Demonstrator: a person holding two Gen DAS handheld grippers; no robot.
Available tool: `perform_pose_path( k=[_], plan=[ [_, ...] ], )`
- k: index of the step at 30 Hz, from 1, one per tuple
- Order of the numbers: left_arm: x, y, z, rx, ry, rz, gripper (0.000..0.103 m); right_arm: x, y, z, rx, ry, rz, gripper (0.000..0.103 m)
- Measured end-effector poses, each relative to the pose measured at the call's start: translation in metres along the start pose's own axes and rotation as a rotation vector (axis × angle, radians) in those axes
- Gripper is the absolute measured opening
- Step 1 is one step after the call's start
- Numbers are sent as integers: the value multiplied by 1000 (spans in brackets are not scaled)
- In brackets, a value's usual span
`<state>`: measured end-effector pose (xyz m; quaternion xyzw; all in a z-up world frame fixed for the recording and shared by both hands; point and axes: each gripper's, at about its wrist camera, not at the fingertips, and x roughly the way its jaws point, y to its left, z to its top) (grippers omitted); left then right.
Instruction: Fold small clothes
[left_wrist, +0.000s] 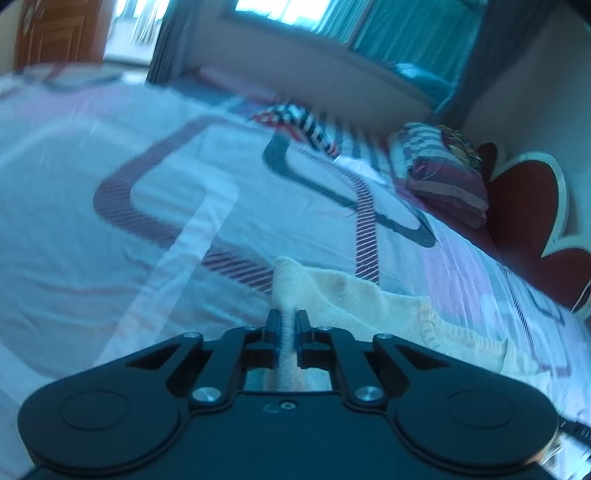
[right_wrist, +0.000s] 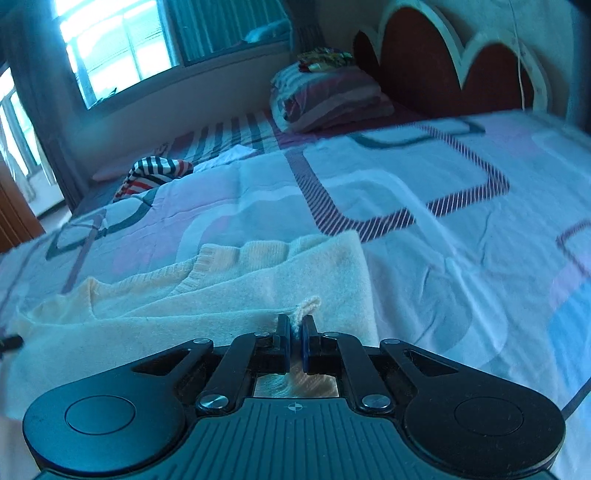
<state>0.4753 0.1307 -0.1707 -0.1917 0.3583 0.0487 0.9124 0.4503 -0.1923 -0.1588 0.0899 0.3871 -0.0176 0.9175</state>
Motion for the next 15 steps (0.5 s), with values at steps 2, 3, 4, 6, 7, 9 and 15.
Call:
perform_pose_path(
  k=[2,3,4,6,7,9,15],
  plan=[
    [4,1,-4,21,-3,20,6,9,0,-6,-53,2,-91,4],
    [6,5,-5,7,-3,16,6,13,-5,-8,-31,12,-85,4],
    [6,5,-4,3,-1,14,6,12,-5,-7,-26,9,-82,4],
    [4,-1,-2,48,-6,44,14,12,1,-5,-59,16,-86,4],
    [1,-3,-2,67,-17,61,16,12,1,-4,-65,18,-87,5],
    [-6,-5,-1,69,-29,79,22,7,-4,-1,-25,3,-66,6],
    [-34,-25,-1,121,-68,68,29,-12,-4,6,36,-18,-8,12]
  ],
)
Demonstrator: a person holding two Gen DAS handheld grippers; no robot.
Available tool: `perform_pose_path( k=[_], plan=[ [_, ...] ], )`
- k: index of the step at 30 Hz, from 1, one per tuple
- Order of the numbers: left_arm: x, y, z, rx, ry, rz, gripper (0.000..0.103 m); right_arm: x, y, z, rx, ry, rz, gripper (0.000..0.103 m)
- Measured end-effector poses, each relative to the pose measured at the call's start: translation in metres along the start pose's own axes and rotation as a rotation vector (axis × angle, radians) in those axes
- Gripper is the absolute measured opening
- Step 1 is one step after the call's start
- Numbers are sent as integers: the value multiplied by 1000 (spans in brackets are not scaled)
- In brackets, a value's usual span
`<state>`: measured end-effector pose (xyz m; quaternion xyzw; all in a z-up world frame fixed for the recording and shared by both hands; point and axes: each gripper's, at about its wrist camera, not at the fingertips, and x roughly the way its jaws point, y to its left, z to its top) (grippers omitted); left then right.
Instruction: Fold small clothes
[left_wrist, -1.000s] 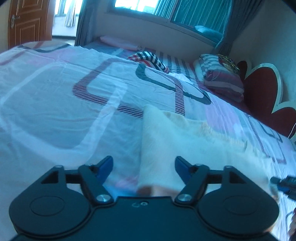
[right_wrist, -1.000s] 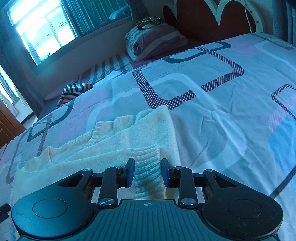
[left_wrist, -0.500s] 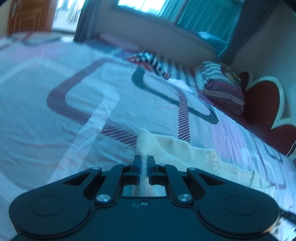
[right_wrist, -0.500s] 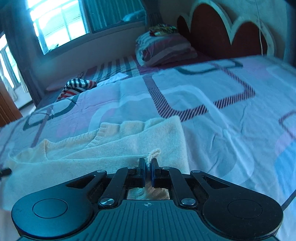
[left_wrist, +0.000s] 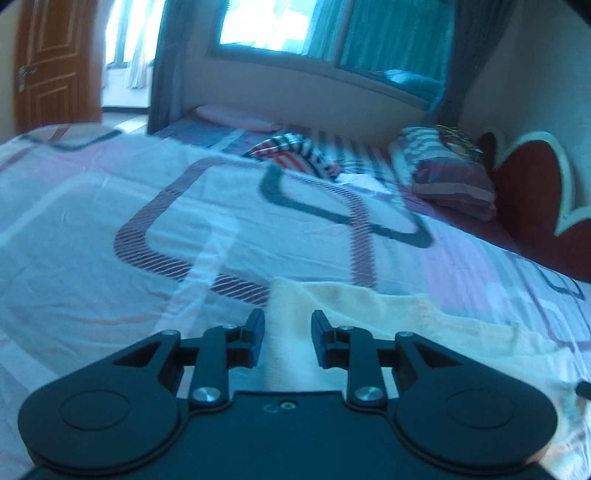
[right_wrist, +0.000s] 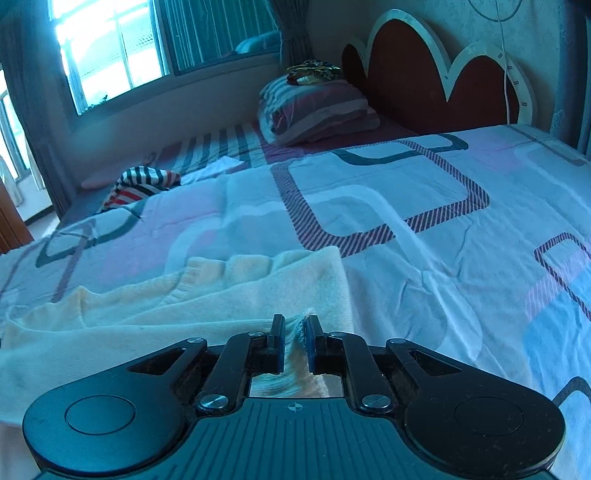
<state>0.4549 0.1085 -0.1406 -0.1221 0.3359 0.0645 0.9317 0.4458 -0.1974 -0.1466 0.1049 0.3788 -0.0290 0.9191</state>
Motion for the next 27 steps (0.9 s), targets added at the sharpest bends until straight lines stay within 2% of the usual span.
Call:
perform_pose_path(
  k=[1,5,6,12,15,19,27],
  plan=[
    [-5,-6,-1,21,-5,-6,31,-3,2,1,7,-4,12,12],
    [-19,-31,-10,74,12,-51,54,-11,12,1,5,-2,52,16],
    [-20,-36,-14,88,23,-64,56,-13,15,-1,-3,3,62,17],
    [-9,-52,-45,148,116,-67,57,-14,31,-21,-73,55,97,19],
    [-7,-52,-58,214,103,-47,57,-9,30,-32,-97,88,86,19],
    [-9,-50,-60,235,98,-38,58,-4,27,-39,-185,78,11,18],
    [-15,-43,-55,211,121,8,58,-6,18,-36,-175,82,-63,18]
  ],
)
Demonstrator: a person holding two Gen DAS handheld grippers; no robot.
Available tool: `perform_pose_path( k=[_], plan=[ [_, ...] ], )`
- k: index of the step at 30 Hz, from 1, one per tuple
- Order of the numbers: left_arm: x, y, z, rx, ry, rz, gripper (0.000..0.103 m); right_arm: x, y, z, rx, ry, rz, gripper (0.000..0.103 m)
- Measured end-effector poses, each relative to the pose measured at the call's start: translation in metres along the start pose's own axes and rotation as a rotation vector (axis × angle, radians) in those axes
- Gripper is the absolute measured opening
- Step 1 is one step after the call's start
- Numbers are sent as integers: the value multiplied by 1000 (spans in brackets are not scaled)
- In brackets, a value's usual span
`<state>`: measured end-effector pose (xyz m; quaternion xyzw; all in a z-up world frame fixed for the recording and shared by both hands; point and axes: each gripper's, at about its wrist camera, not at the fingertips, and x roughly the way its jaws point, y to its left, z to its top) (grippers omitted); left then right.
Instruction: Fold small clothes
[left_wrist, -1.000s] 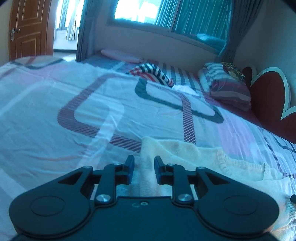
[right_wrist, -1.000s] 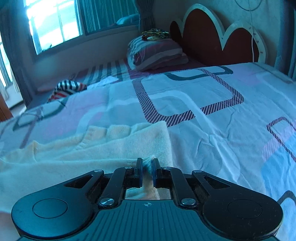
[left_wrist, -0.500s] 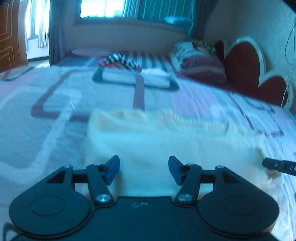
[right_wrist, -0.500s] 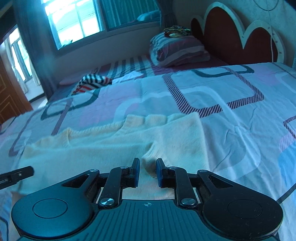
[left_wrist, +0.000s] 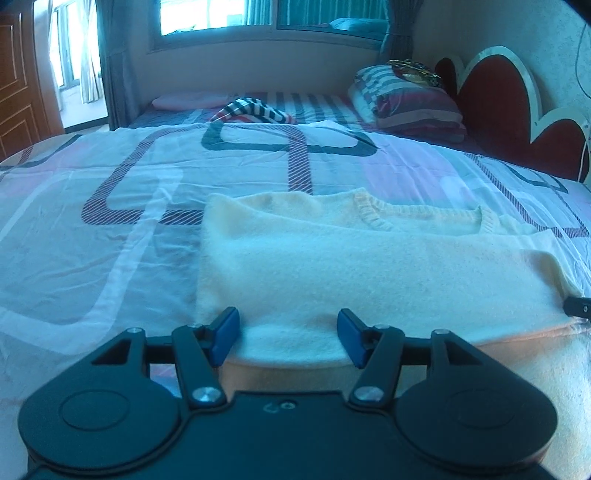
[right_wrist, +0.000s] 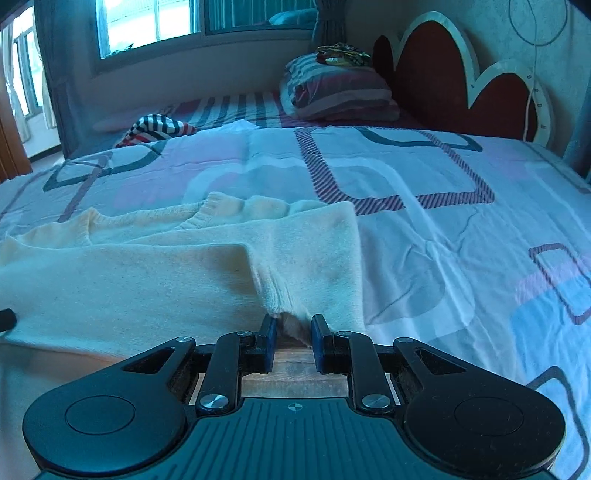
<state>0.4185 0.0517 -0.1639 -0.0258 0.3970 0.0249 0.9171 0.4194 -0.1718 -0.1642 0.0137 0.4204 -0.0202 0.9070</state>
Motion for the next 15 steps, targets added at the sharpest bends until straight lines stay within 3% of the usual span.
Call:
perform_pose_path(
  k=[10,15],
  plan=[
    [1,-2,-1,23,3,11,58,-7,-24,-4,56,20,-1,18],
    [-3,-3,-1,25,8,18,58,-21,-29,-3,73,-18,-33,18]
  ],
)
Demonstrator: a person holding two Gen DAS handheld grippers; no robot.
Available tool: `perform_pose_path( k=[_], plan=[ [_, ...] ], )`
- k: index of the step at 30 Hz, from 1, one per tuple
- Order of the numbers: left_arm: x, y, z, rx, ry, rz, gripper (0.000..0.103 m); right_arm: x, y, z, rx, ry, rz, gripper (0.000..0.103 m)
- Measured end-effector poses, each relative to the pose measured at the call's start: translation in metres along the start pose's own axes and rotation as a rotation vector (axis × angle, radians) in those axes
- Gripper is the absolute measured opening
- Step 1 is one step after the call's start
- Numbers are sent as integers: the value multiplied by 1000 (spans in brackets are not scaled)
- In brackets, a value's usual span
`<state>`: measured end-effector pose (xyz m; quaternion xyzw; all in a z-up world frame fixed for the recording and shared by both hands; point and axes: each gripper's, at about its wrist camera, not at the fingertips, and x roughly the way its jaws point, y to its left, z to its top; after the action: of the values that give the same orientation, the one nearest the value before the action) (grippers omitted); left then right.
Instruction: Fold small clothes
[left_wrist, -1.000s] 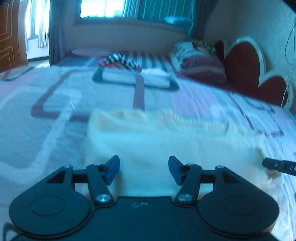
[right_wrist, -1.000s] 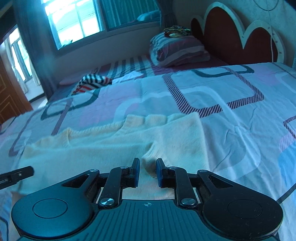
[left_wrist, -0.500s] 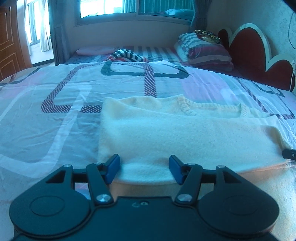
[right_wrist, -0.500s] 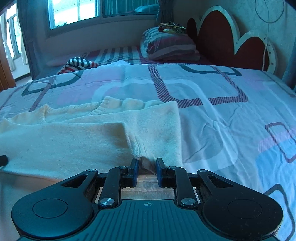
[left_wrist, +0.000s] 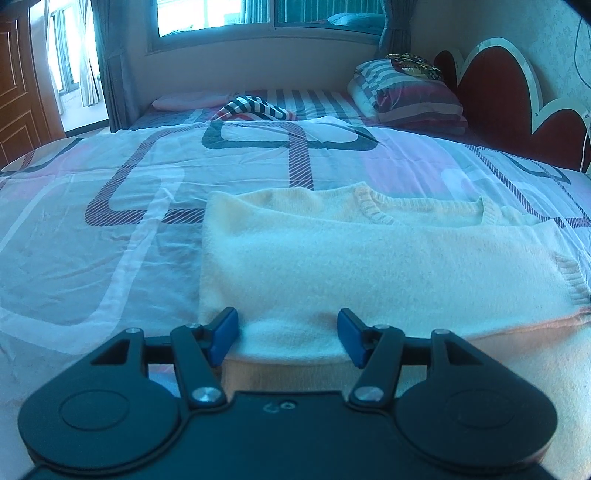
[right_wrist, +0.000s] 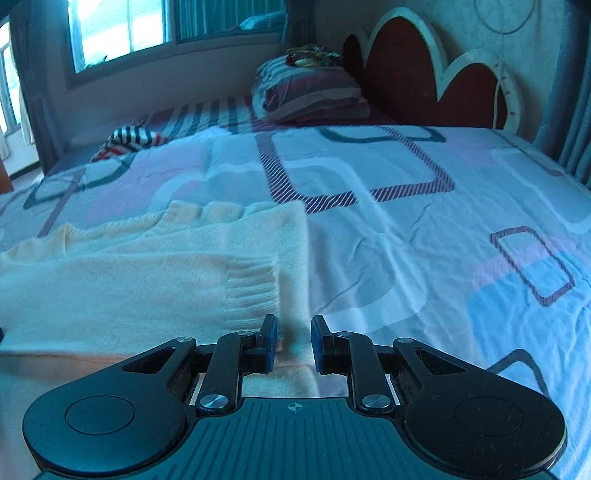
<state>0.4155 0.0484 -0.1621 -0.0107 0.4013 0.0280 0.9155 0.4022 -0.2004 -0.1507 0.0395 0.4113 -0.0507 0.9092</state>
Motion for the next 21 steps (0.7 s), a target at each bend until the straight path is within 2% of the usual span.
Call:
perform_pose_path(
  k=[3,6,21],
  plan=[
    [-7,-3,-4,11,-13,7,58,-13,-2,0,24,-17,66,18],
    [-15,-9,-9,37,-32,12,58,-21,10,-2,-14,-24,116,18],
    [-51,-59,-31,59,5,-114,63,-41,55,-32,-76,37,286,18]
  ],
)
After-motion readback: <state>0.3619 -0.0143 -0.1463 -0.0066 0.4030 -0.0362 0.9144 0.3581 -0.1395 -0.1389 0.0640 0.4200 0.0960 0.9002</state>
